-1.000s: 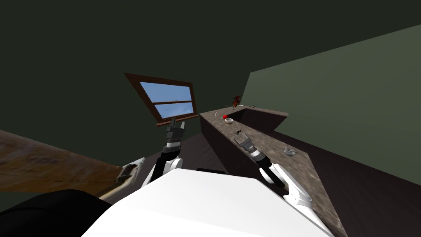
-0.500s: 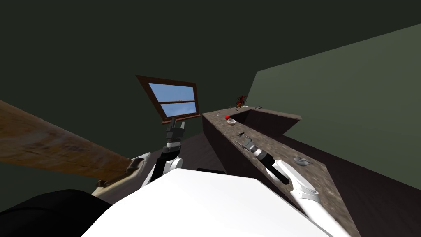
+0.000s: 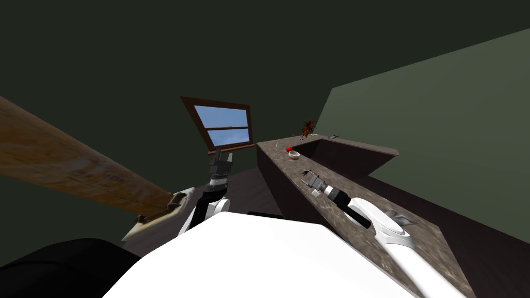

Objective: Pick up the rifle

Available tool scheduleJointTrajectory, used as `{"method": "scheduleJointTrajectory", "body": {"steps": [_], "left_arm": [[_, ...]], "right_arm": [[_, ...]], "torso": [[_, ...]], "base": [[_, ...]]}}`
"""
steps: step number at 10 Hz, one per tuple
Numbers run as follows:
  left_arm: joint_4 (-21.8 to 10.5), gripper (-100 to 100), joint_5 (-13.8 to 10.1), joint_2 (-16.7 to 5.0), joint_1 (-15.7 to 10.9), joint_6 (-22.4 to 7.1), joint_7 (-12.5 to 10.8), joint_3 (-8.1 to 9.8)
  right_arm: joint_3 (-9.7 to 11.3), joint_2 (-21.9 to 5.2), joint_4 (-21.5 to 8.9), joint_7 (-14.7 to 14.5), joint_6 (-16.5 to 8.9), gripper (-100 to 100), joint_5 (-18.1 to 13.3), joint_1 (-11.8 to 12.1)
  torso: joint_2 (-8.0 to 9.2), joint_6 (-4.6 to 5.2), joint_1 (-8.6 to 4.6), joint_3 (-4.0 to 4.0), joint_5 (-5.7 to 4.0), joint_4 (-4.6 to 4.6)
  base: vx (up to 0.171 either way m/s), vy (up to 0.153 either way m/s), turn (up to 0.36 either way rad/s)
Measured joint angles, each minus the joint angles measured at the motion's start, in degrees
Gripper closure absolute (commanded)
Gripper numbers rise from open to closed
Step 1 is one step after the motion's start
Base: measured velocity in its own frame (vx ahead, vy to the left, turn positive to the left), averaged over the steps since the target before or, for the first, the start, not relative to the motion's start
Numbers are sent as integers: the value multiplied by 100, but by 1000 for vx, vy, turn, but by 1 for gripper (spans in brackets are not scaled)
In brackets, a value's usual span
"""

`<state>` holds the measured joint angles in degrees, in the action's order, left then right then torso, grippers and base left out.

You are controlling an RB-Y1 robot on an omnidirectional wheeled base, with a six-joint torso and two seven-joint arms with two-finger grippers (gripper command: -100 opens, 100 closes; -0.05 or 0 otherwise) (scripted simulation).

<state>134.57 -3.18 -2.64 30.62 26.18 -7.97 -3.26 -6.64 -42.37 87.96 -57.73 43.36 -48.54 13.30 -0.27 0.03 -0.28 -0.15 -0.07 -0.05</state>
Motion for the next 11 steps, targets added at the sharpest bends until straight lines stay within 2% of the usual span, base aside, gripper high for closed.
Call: {"method": "scheduleJointTrajectory", "body": {"steps": [3,7,8,9,10,11], "left_arm": [[0,0,0,0,1,0,0,0],[0,0,0,0,1,0,0,0],[0,0,0,0,0,0,0,0],[0,0,0,1,0,0,0,0],[0,0,0,1,0,0,0,0],[0,0,0,1,0,0,0,0]], "right_arm": [[75,-460,-374,-319,27,-100,-371,-194],[213,-907,-675,-556,11,-100,-734,-247],[221,-919,-679,-560,2,0,-747,-244],[220,-917,-679,-559,3,-100,-746,-245],[221,-918,-679,-559,2,100,-746,-245],[221,-918,-679,-559,2,100,-746,-245]], "torso": [[-9,1,-3,-5,-1,-2],[-4,3,6,-3,0,-2],[7,4,20,3,2,0],[14,4,27,7,4,2],[16,4,29,9,5,3],[17,4,30,9,5,3]], "base": [[60,-74,113],[41,-49,60],[0,0,0],[0,0,0],[0,0,0],[0,0,0]]}}
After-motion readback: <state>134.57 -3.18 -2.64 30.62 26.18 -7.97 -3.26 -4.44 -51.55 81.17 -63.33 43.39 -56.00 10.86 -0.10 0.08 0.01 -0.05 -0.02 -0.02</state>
